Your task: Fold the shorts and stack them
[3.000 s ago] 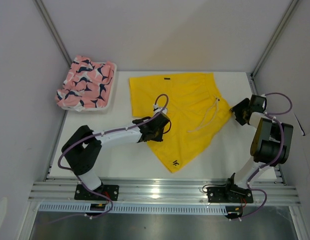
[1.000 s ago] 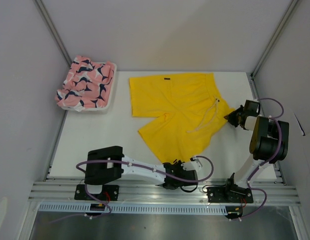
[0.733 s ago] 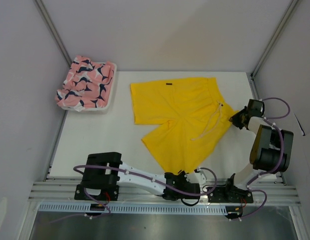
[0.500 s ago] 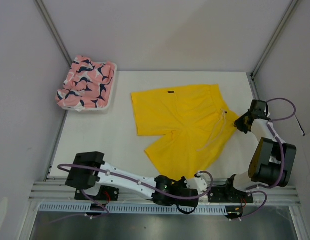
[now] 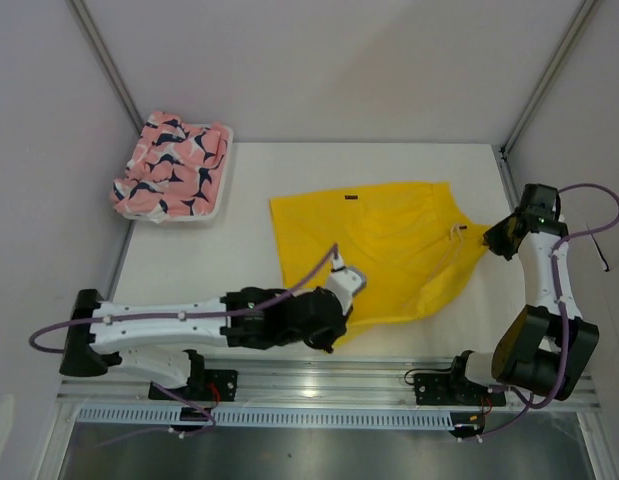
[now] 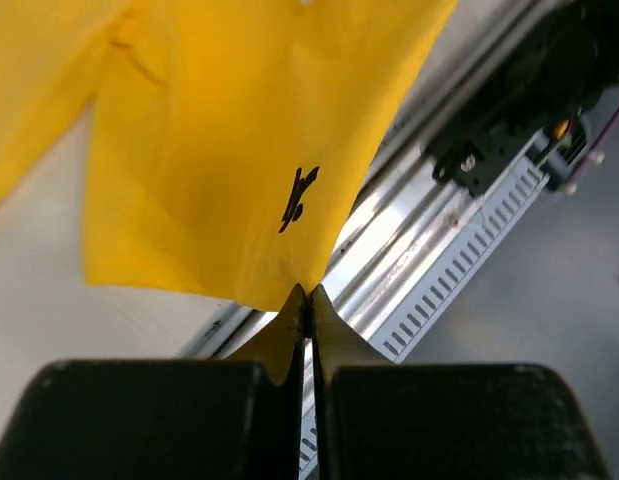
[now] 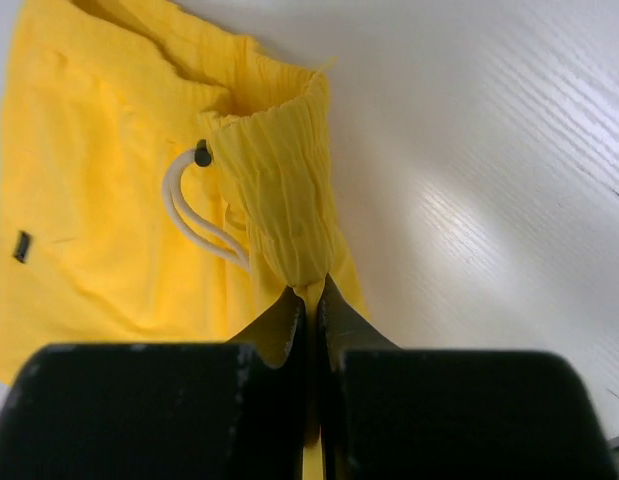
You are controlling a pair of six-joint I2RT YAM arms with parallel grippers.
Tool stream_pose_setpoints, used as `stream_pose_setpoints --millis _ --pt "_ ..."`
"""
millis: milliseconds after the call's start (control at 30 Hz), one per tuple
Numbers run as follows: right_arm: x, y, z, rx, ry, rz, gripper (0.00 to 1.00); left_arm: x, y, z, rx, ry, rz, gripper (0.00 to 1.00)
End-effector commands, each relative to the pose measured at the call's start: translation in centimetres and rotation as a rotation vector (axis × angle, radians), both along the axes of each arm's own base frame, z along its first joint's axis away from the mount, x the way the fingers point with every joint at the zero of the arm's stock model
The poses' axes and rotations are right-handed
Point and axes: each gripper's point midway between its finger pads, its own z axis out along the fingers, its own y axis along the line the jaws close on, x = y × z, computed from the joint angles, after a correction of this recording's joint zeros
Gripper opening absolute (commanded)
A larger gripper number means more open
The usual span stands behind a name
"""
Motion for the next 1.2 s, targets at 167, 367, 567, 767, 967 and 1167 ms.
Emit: stream_pose_setpoints --millis 167,367,567,767,967,1167 --pt "4.4 1.2 6.4 0.037 -0.05 -0.042 0.0 7.5 5.2 6.2 -0.135 -0.031 0.139 0.0" --pt "8.6 2.7 9.1 0.098 -0.101 -0.073 0.0 13.5 7.4 8.7 -0.167 -0.064 0.247 0.0" --pt "12.1 3.3 10.8 0.148 -0.148 -0.107 0.0 17.9 7.6 11.1 -0.192 -0.076 0.272 0.0" --pt "15.0 3.5 10.4 0.211 -0.182 -0.141 0.0 21.7 8.3 13.4 -0.186 -0.084 0.321 0.0" --pt "18.2 4.0 8.8 0.27 -0.199 -0.149 0.0 26.4 10.0 11.3 -0.166 -0.032 0.408 0.0" --pt "21.6 4.9 7.7 0.289 -0.252 -0.124 0.0 30.2 10.9 9.1 -0.196 0.024 0.478 0.0"
